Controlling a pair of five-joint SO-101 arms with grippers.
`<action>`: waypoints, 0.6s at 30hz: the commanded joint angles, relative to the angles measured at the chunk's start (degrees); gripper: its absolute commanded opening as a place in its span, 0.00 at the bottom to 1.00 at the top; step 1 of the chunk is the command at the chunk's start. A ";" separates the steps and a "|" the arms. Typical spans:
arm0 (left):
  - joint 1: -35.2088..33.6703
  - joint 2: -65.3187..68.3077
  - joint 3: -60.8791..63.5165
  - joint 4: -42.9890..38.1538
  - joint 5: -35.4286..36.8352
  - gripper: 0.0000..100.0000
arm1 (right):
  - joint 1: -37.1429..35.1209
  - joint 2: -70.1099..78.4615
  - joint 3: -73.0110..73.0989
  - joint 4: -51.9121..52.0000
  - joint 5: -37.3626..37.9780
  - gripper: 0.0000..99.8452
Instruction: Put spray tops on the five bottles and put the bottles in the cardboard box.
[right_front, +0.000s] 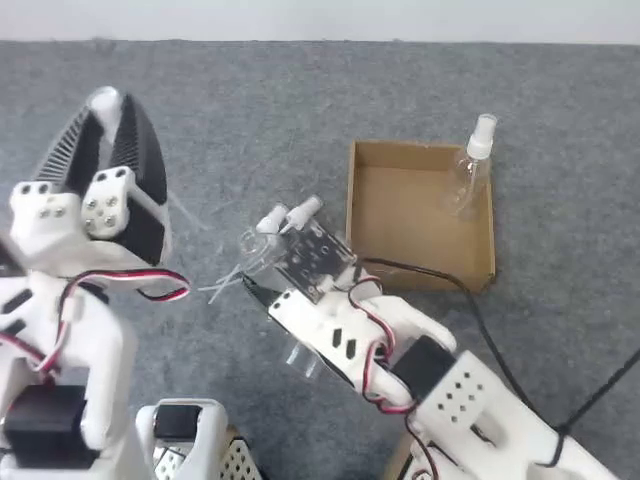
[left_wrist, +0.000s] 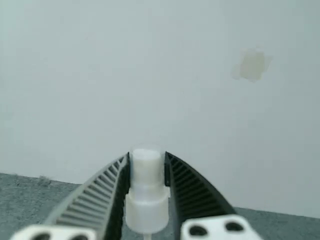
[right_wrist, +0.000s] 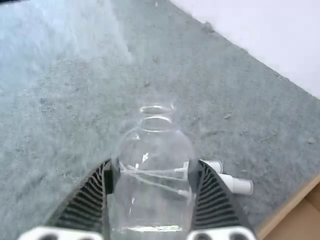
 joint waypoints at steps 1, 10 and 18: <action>3.52 -0.53 0.04 -2.02 1.05 0.01 | -0.57 -3.30 0.18 -1.36 -0.62 0.01; 8.35 -0.53 3.47 -1.23 1.05 0.01 | -0.57 -3.30 0.35 -1.45 -0.70 0.01; 10.37 -1.05 12.79 -1.23 0.97 0.01 | -0.31 -4.00 0.35 -1.01 -0.35 0.01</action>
